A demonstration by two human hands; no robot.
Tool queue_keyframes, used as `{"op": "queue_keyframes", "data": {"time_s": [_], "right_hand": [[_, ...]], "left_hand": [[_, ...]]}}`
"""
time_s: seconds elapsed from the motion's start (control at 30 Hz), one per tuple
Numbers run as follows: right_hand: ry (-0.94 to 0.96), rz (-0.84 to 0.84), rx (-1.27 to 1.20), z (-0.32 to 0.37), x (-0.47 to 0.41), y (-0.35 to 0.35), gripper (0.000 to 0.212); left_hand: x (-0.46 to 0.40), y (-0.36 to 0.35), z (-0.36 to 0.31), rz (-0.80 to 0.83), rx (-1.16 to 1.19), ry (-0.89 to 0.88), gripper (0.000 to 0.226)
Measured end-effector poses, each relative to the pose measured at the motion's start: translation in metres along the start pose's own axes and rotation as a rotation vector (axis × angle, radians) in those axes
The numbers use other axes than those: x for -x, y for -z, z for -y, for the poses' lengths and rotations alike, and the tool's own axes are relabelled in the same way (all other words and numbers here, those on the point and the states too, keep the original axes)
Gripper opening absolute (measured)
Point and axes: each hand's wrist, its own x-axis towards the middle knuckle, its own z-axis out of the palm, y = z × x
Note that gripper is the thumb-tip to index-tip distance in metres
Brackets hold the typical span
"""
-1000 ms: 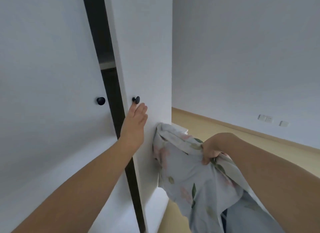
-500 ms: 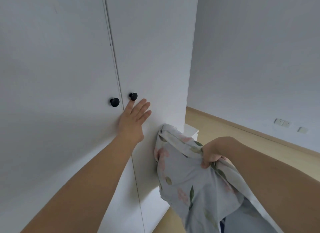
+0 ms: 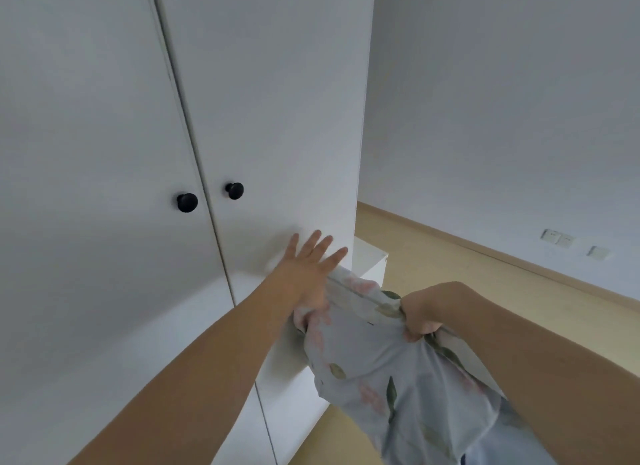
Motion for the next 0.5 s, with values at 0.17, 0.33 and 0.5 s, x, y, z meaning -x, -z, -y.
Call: {"op": "queue_keyframes", "data": {"time_s": [0.17,0.33,0.5], "right_hand": [[0.042,-0.051,0.064,-0.034,-0.013,0.007,0.034],[0.129,-0.134,0.123,-0.062,-0.033,0.017,0.03],[0.302,-0.171,0.157,-0.05,-0.057,0.026,0.025]], "left_hand": [[-0.037,-0.023,-0.047,-0.071,-0.004,-0.171,0.105],[-0.054,-0.036,-0.069,-0.083,0.059,-0.077,0.087],[-0.022,-0.049,-0.057,-0.005,0.083,0.105,0.024]]}}
